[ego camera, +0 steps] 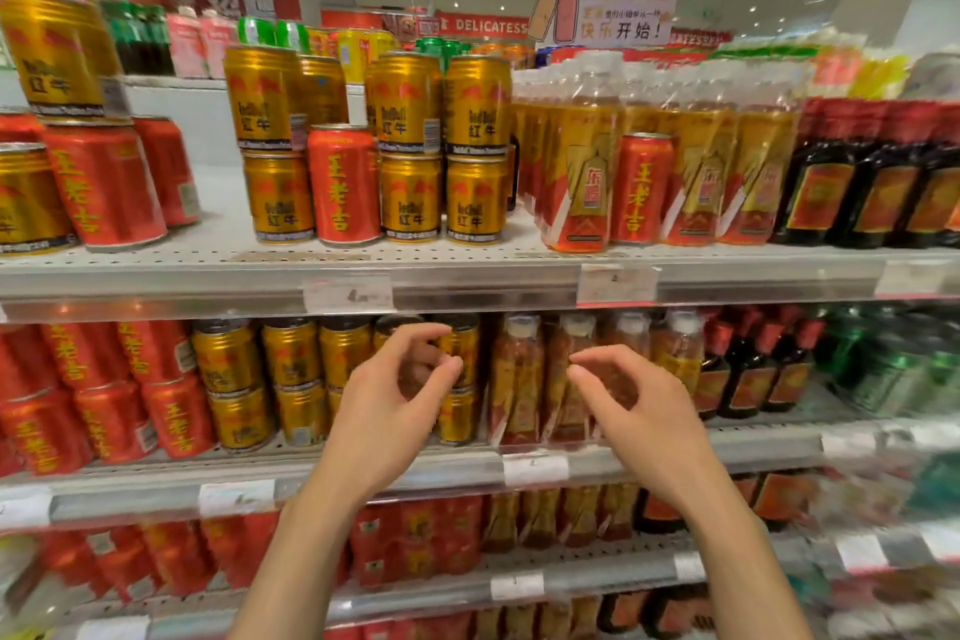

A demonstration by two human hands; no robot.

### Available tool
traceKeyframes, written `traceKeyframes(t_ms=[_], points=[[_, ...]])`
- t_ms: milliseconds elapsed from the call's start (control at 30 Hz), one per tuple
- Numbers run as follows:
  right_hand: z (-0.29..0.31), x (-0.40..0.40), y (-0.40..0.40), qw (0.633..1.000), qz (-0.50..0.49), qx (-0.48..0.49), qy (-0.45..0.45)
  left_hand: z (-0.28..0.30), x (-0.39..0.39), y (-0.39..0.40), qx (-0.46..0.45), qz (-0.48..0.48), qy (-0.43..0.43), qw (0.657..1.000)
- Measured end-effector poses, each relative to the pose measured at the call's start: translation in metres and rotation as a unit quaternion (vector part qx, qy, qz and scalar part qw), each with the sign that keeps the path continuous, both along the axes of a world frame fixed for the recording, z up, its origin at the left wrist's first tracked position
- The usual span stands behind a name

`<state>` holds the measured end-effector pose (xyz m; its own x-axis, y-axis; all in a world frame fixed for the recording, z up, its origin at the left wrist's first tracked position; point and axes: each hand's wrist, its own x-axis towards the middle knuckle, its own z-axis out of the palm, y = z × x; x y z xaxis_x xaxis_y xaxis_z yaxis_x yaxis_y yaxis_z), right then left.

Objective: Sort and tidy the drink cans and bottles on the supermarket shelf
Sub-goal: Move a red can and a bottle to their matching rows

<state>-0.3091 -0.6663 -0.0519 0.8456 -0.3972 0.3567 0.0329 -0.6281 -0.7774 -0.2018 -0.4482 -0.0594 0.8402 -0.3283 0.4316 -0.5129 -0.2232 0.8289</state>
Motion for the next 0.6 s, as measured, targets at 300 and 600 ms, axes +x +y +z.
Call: traceKeyframes(t_ms=[300,600], points=[[0.023,-0.031,-0.128,0.999,0.008,-0.008,-0.037,0.037,-0.031,-0.118,0.016,0.059,-0.069,0.996],[0.083,0.004,-0.172,0.976,0.022,-0.202,-0.073,0.090,0.013,-0.162,0.024,0.159,-0.180,0.970]])
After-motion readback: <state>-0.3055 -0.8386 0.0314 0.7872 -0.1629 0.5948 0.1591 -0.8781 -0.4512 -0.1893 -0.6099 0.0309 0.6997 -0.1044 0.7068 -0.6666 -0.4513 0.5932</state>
